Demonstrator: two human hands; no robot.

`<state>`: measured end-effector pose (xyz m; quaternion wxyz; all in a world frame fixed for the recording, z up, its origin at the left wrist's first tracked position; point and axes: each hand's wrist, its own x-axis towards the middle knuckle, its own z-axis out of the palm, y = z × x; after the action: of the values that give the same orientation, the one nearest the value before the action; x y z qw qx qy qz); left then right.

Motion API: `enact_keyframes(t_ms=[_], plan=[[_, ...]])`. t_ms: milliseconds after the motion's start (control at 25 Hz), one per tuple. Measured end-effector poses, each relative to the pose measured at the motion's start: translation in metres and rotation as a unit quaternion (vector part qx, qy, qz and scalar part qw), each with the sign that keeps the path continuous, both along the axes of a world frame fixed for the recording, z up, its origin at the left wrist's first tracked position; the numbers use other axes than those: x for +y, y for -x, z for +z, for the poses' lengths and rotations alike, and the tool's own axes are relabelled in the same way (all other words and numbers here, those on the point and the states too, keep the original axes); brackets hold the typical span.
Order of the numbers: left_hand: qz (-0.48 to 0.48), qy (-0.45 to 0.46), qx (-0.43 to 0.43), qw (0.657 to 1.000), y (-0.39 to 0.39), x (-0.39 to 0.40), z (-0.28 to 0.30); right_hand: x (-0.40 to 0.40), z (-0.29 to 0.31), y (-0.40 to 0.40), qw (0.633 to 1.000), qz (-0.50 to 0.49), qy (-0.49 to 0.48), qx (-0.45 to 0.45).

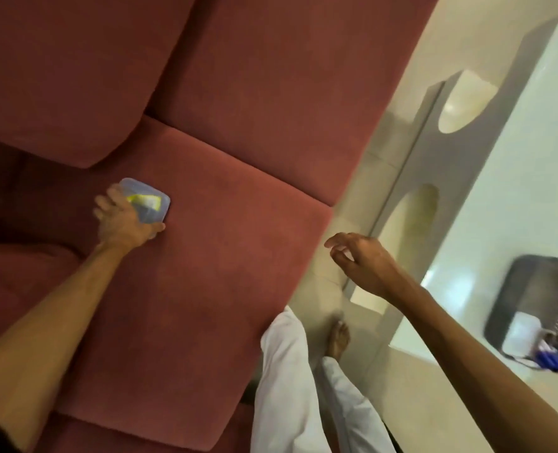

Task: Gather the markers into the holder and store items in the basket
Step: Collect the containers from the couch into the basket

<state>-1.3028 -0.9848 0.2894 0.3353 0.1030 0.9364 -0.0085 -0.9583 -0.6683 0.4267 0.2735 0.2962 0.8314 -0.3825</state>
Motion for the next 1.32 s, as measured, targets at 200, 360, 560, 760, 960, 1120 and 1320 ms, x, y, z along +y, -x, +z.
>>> enact_keyframes(t_ms=[200, 360, 560, 760, 960, 1120, 1320], plan=[[0.153, -0.164, -0.311, 0.923, -0.064, 0.082, 0.065, 0.024, 0.028, -0.061, 0.985, -0.166, 0.009, -0.051], [0.206, -0.229, -0.507, 0.805, -0.166, 0.169, 0.122, 0.042, 0.046, -0.108, 0.96, -0.274, 0.057, -0.021], [0.13, -0.214, -0.576, 0.778, -0.317, 0.264, 0.163, 0.056, 0.061, -0.19, 0.888, -0.38, 0.244, 0.085], [0.109, -0.179, -0.587, 0.782, -0.479, 0.323, 0.162, 0.081, 0.05, -0.363, 0.809, -0.52, 0.238, 0.138], [-0.068, -0.062, -0.473, 0.876, -0.623, 0.355, 0.11, 0.089, 0.034, -0.57, 0.73, -0.645, 0.185, 0.131], [-0.143, -0.021, -0.43, 0.891, -0.683, 0.35, 0.072, 0.094, 0.033, -0.667, 0.624, -0.758, 0.122, 0.145], [-0.152, -0.017, -0.441, 0.884, -0.724, 0.34, 0.066, 0.102, 0.015, -0.698, 0.546, -0.819, 0.062, 0.166]])
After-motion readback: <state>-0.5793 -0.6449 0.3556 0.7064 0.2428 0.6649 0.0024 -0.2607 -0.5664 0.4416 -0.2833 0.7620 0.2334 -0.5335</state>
